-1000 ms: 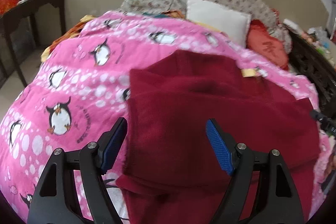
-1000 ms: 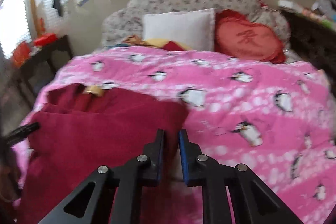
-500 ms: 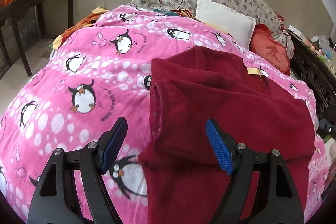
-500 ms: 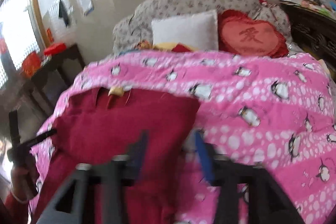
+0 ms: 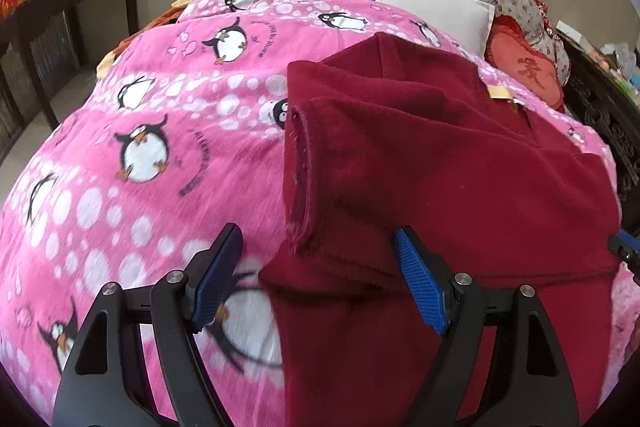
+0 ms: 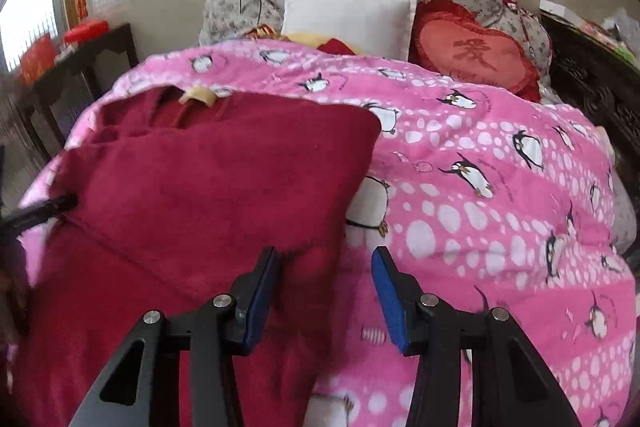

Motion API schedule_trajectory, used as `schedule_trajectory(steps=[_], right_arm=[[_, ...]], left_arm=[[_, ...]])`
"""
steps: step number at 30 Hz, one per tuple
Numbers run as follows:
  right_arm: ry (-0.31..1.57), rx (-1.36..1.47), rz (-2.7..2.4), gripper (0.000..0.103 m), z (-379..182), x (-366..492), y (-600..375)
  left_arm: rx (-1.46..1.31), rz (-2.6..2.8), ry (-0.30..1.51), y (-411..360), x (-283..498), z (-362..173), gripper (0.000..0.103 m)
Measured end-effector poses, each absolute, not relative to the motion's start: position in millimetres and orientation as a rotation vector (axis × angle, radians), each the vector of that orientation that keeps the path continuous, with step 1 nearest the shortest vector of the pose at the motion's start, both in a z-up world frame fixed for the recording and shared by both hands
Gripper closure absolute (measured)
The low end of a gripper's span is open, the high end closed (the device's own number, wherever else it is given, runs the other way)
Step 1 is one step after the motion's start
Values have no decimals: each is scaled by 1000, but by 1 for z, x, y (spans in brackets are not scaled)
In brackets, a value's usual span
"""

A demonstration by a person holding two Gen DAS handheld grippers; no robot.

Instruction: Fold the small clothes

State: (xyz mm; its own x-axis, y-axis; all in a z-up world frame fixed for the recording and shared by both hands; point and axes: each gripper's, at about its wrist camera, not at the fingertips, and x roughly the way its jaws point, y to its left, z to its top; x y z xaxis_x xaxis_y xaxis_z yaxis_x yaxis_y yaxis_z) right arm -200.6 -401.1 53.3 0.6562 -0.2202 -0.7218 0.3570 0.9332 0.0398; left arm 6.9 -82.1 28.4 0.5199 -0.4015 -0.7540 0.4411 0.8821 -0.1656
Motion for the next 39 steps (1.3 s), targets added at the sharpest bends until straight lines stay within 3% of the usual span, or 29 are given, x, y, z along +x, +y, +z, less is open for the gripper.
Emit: schedule_trajectory(steps=[16,21,33,39], right_arm=[[732,273,-175,58,52,-201,-356],[825,239,-237,57,28,-182,-357],[787,281,-179,57,56,-215,-335],[799,261,-165,57,68,-232,-316]], left_arm=[[136,-430,768,-57,-52,45,24],[153,-406,737,-53,-67,46,24],[288,-239,540,-47,-108,57,23],[243,-338,631,-41,-120,54,23]])
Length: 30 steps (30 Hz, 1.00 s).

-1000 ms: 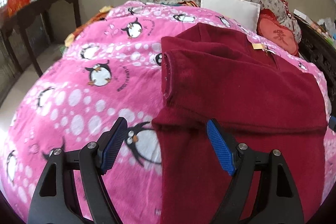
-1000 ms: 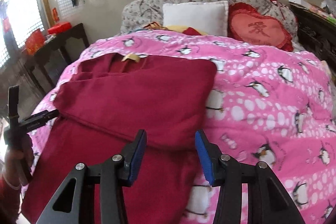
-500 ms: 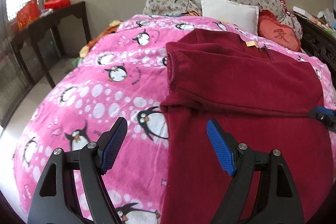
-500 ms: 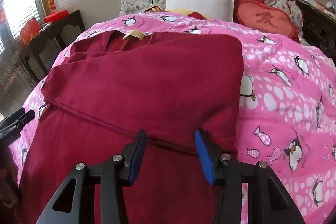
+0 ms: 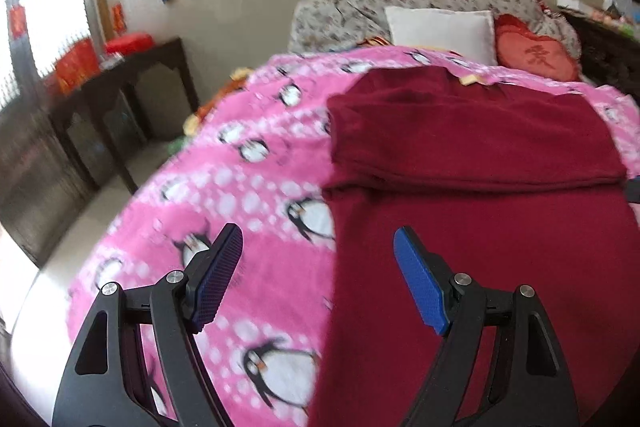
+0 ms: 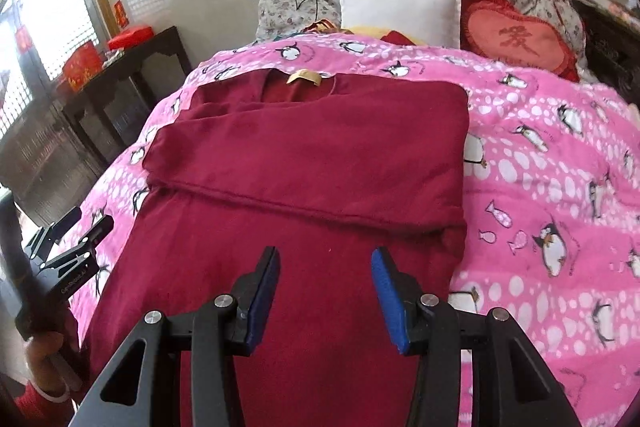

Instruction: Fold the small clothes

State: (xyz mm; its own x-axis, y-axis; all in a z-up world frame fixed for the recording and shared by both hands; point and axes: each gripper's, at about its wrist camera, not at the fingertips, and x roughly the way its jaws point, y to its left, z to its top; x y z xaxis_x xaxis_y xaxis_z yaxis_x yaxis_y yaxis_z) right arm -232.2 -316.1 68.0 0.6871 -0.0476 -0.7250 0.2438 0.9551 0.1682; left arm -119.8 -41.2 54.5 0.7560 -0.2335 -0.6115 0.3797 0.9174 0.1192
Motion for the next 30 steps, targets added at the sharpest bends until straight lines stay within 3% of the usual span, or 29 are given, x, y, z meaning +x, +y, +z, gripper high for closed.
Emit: schedule_trajectory(steps=[19,30], right_arm=[[781,228,-130,57,94,-260,-275],[795,213,-138,57,99,-264,-261]], left_arm=[[52,-611,872,-33,-166,49,24],[49,-653,870,-28,-191,46,24]])
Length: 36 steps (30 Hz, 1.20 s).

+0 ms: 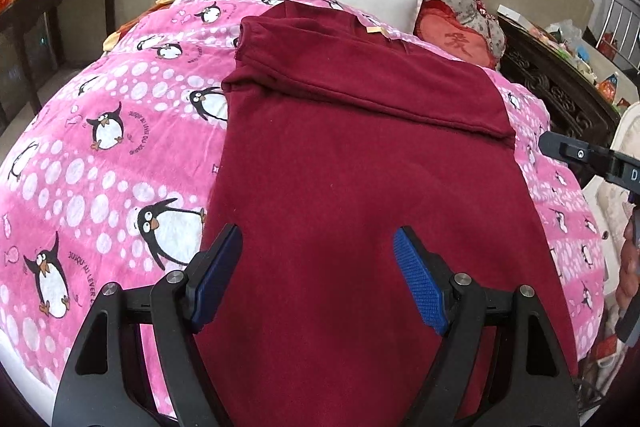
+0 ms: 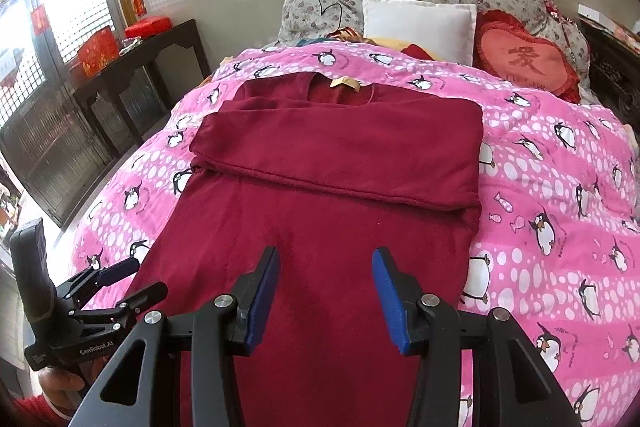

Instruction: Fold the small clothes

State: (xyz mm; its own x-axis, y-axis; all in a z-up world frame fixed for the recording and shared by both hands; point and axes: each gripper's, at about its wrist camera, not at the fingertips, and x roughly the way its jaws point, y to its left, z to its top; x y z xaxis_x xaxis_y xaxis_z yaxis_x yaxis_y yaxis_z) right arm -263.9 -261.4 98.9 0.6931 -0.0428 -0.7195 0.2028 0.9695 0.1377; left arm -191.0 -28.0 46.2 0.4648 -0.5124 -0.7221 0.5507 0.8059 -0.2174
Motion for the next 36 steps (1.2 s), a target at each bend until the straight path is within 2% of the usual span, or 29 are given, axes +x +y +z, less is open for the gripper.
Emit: schedule_trajectory(steps=[36], right_arm=[[843,201,-140,57,85,-300,-246]], left_arm=[[113,-602,805,-29,-203,46,24]])
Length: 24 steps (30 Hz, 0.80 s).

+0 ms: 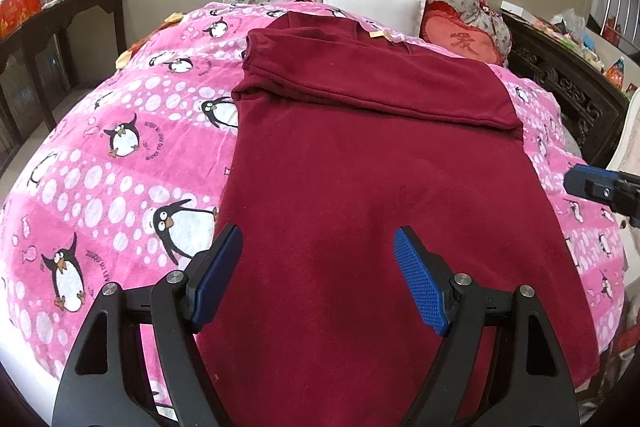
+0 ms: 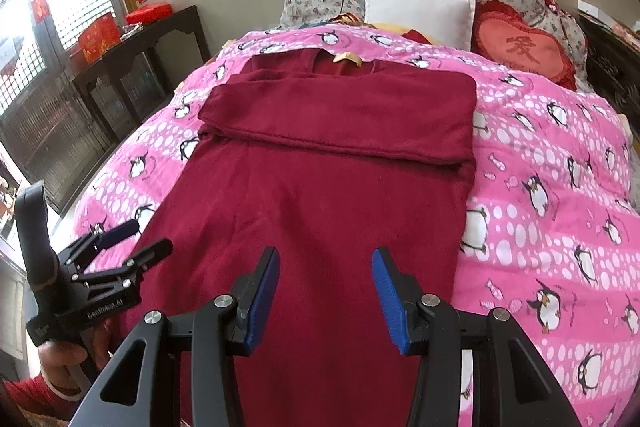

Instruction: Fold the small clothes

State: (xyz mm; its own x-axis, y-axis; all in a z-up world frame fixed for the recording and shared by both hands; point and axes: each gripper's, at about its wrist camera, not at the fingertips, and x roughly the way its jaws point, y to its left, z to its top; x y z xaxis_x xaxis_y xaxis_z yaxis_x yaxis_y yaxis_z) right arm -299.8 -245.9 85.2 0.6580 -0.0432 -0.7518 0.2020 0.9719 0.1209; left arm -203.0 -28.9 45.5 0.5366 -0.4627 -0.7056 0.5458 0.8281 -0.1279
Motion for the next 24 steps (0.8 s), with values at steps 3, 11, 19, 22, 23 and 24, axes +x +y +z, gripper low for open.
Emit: schedule_trajectory(steps=[3,11,19,22,23,24], right_arm=[[852,203,-144,57,82,-309,-249],[918,224,-148,53,55,-353,-268],[979,381,-45,48,14,-400,-291],[952,427,3,42,7,-411,-293],[944,450,23,40,6,-414,-294],[939,467,44,40,6,-416,-295]], left_arm=[[123,-605,813,-29,-204,44,24],[51,-664,908,18,-201,50,24],[85,-664,1028,53,-206,37,24],[79,-661,1095,58,-206,26,24],[70,-669,1119,59,-207,22,24],[64,-681,1141,57,-209,18,24]])
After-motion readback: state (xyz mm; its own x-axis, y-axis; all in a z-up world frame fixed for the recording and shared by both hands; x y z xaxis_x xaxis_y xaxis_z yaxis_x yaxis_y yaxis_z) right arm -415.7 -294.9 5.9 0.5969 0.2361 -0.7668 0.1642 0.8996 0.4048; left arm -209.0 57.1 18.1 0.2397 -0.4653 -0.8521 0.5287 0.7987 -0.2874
